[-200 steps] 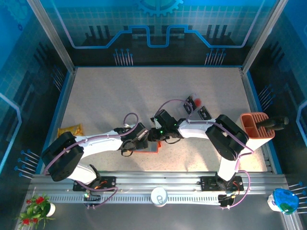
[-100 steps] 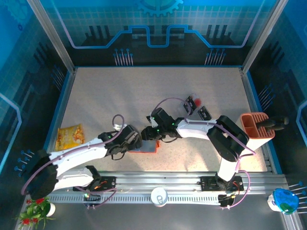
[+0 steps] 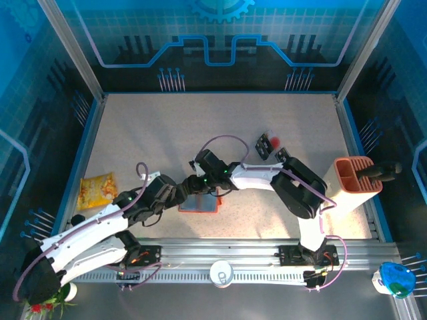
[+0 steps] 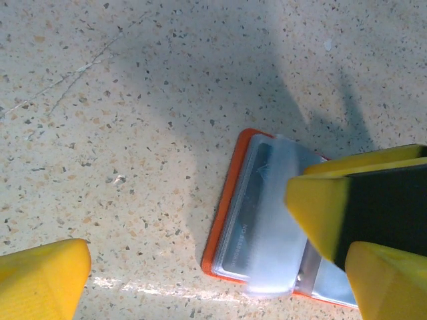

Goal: Put the credit cards into the card holder

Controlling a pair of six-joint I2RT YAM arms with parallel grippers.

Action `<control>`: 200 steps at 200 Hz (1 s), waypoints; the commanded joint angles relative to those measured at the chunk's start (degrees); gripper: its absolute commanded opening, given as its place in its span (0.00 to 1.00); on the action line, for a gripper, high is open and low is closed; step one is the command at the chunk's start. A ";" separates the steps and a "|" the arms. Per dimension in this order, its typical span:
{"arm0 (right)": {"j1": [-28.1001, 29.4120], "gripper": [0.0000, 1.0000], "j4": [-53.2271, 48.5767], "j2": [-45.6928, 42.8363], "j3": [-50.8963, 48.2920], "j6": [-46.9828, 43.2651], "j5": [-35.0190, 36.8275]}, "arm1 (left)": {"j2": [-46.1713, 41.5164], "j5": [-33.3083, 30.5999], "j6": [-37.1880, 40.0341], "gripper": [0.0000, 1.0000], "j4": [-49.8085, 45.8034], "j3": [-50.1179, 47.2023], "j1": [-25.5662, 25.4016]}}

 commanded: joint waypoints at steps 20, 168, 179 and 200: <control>0.51 0.46 1.80 2.02 1.47 1.85 -2.32 | -1.09 0.04 -0.20 0.99 -1.05 -1.19 0.72; -6.95 0.46 -1.50 -10.71 -1.49 -0.96 -2.35 | 5.71 2.14 1.70 0.99 3.79 0.51 0.80; -8.47 0.46 -3.79 -12.39 -1.63 -2.73 -1.70 | 7.00 2.41 2.09 0.99 4.43 1.08 0.84; -11.73 0.46 -10.76 -15.62 -0.83 -7.90 0.87 | 9.43 2.61 2.52 0.99 5.46 1.89 0.84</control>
